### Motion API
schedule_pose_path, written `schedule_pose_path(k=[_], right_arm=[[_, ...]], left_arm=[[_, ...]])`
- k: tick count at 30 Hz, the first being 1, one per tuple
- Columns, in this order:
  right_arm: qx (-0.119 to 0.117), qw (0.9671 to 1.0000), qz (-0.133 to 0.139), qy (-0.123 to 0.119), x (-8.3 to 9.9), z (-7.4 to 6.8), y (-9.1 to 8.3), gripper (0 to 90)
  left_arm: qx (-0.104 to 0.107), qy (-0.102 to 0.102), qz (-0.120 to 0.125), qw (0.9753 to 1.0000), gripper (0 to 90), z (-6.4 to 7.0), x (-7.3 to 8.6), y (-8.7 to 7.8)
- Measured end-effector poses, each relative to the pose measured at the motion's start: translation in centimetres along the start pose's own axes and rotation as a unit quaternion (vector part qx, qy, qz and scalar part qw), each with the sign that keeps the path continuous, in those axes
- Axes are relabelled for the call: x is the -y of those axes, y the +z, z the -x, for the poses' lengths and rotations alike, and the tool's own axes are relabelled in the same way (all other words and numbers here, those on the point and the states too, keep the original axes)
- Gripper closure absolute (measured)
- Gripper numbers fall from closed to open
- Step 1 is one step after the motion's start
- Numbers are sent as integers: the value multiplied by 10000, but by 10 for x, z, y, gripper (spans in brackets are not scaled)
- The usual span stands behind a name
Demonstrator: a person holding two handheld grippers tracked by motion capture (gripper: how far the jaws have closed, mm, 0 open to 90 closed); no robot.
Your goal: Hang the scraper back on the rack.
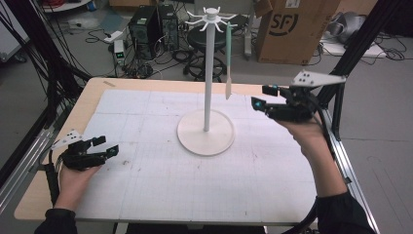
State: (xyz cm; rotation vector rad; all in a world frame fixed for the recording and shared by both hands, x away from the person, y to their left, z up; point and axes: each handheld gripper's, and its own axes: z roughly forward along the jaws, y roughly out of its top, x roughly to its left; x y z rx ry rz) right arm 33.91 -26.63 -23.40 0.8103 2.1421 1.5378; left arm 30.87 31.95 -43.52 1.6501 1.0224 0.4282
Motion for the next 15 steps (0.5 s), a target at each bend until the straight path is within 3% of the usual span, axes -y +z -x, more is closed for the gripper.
schedule_pose_path(k=[9,15], right_arm=[[-70,9989,-115,450,96,6,7,256],[21,9981,-203,586,132,13,11,204]], left_arm=[[-25,35,8,10000,217,1,0,2],[-70,125,-89,9999,217,-1,2,6]])
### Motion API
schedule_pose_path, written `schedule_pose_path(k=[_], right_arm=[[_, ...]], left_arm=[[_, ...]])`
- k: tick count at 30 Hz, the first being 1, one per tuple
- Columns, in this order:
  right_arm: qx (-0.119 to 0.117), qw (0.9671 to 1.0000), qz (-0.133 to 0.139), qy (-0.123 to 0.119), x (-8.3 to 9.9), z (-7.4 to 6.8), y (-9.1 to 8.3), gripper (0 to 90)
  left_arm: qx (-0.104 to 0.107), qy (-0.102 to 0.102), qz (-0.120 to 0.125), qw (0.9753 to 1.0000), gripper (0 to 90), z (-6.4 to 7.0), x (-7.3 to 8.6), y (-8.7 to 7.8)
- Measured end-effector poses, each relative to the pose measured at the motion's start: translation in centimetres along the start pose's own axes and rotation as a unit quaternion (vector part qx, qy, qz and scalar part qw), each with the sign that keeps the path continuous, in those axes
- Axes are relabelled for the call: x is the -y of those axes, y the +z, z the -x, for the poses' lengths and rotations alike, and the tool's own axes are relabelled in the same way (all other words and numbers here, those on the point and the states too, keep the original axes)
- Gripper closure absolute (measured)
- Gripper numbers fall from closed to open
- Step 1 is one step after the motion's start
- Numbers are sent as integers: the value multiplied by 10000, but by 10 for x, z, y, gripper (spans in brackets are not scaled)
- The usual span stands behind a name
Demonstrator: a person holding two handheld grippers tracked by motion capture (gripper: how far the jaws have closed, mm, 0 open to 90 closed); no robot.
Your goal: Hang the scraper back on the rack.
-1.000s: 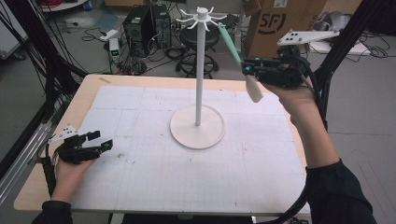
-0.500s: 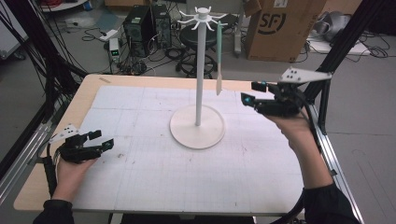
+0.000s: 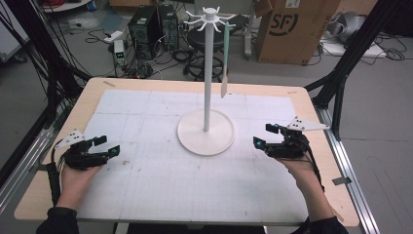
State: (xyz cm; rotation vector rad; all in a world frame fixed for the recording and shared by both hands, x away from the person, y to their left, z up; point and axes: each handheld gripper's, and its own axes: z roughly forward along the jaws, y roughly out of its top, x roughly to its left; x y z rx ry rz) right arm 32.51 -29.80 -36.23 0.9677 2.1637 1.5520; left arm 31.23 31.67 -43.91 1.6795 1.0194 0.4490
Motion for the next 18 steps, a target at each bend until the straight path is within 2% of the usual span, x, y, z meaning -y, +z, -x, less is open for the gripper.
schedule_pose_path(k=[2,6,8,11,18], right_arm=[[58,9999,-99,98,4,4,1,194],[53,9998,-173,128,10,7,4,211],[93,9995,-280,108,14,10,7,211],[98,9994,-302,131,15,12,9,209],[90,9994,-328,74,19,12,9,201]], left_arm=[[-17,23,20,10000,217,0,0,1],[-17,51,12,10000,216,0,0,2],[-35,166,-86,9998,215,1,1,1],[-54,241,-154,9996,215,4,0,-2],[-34,245,-109,9996,215,7,-1,-1]])
